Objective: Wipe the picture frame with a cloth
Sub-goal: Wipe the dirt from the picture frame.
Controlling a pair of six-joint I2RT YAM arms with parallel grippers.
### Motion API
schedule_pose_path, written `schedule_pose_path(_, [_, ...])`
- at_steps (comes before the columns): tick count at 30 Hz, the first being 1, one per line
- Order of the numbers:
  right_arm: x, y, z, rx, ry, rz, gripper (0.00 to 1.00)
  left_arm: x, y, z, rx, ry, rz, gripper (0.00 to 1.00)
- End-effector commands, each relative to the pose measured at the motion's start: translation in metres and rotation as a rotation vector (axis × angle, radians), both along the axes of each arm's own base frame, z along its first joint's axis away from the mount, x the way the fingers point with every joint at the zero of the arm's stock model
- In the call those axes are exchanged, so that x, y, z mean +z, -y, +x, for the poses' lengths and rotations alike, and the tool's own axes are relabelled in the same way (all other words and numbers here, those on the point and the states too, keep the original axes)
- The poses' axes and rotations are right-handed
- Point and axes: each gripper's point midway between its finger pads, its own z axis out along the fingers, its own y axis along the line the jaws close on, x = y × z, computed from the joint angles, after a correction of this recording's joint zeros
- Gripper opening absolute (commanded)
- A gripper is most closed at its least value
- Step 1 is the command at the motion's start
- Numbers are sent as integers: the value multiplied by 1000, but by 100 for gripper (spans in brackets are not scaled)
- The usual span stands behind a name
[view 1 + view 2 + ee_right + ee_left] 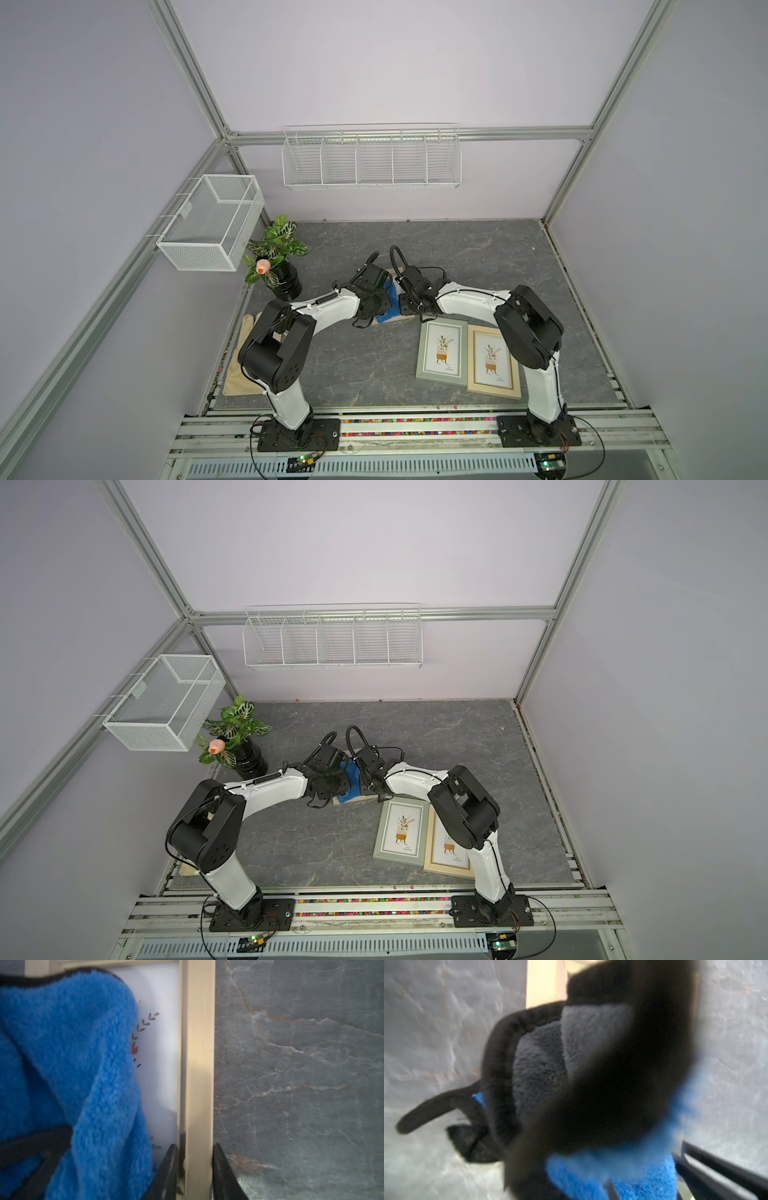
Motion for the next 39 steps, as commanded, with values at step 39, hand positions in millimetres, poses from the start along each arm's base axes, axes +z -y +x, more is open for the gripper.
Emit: schedule_pose_path(39, [-40, 40, -31, -18, -122, -158, 7, -4, -57, 89, 156, 3, 23, 0])
